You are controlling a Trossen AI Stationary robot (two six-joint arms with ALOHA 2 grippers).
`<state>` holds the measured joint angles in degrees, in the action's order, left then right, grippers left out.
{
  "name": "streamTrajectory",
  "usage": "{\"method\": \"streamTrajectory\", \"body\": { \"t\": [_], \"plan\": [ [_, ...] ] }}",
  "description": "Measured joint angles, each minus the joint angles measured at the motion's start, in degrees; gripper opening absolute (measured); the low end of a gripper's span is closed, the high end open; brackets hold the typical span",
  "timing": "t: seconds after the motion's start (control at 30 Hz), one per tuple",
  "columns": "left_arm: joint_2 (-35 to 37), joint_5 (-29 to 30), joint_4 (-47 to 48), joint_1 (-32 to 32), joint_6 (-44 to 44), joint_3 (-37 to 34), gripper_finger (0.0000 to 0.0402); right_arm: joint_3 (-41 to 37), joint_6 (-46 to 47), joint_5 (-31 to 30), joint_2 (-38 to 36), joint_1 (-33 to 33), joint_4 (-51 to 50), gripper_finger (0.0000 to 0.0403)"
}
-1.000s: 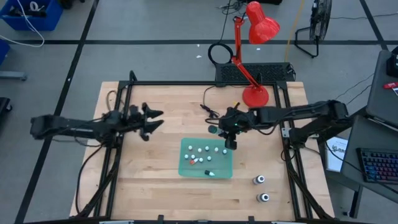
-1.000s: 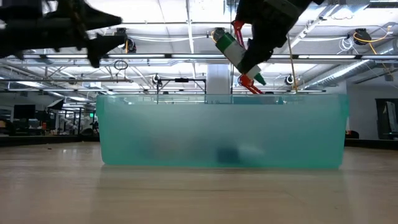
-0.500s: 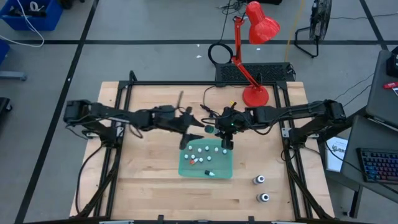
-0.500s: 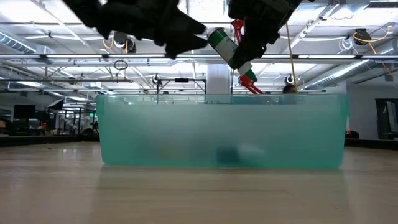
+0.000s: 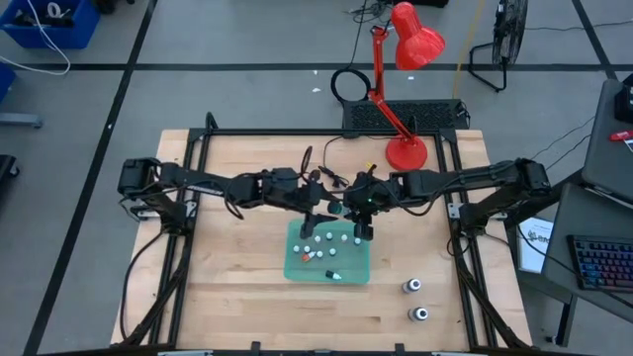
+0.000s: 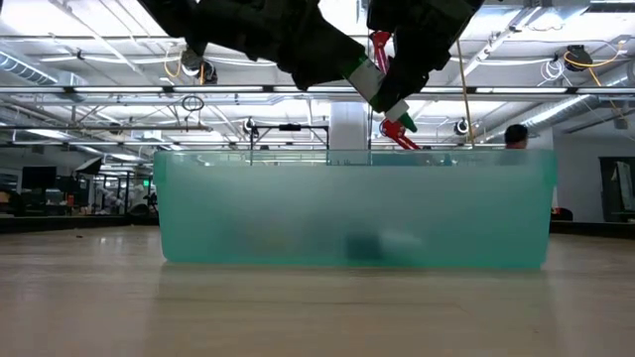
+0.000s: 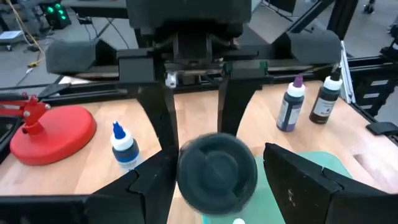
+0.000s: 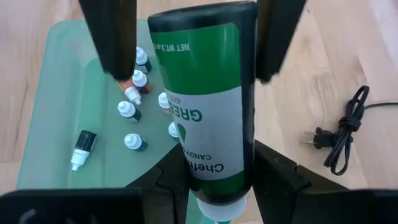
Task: Pick & Place food coloring
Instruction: Put the big green food coloring bottle into the light blue bin
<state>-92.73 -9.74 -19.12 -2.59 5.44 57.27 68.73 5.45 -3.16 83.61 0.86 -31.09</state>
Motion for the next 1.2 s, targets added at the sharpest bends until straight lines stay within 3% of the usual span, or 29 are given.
{"method": "streamTrajectory", "body": {
  "t": [0.3,0.53,0.63,0.8,1.0,1.13,1.2],
  "plan": [
    [-0.91,-0.21,-0.39,-0.05,-0.59,0.35,0.0232,0.00,-0.04,0.01,0.02,0.00,0.00,0.0123],
    [-1.22,-1.30,0.20,-1.26,-2.41,0.31,0.0134,0.00,1.03,0.17,0.00,-0.03,0.87,0.0122],
    [-1.22,-1.31,0.12,-1.51,-1.54,0.31,0.0130,0.00,1.68,0.13,-0.01,-0.01,0.94,0.0130],
    [1.05,2.22,2.44,-1.44,2.43,0.29,0.0130,0.13,3.12,-0.62,-0.89,-0.08,-1.34,0.0172],
    [8.96,11.59,10.12,-1.28,5.00,-0.37,0.0130,-0.09,7.61,-2.84,-4.08,0.03,-10.53,0.0197],
    [12.67,9.62,0.84,-1.77,4.96,-5.95,0.0130,-0.31,8.85,-7.32,-6.15,-0.04,-12.20,0.0196],
    [13.02,7.41,-9.56,-2.76,4.70,-10.95,0.0130,-1.36,8.66,-8.76,-6.87,0.06,-10.76,0.0194]
  ]
}}
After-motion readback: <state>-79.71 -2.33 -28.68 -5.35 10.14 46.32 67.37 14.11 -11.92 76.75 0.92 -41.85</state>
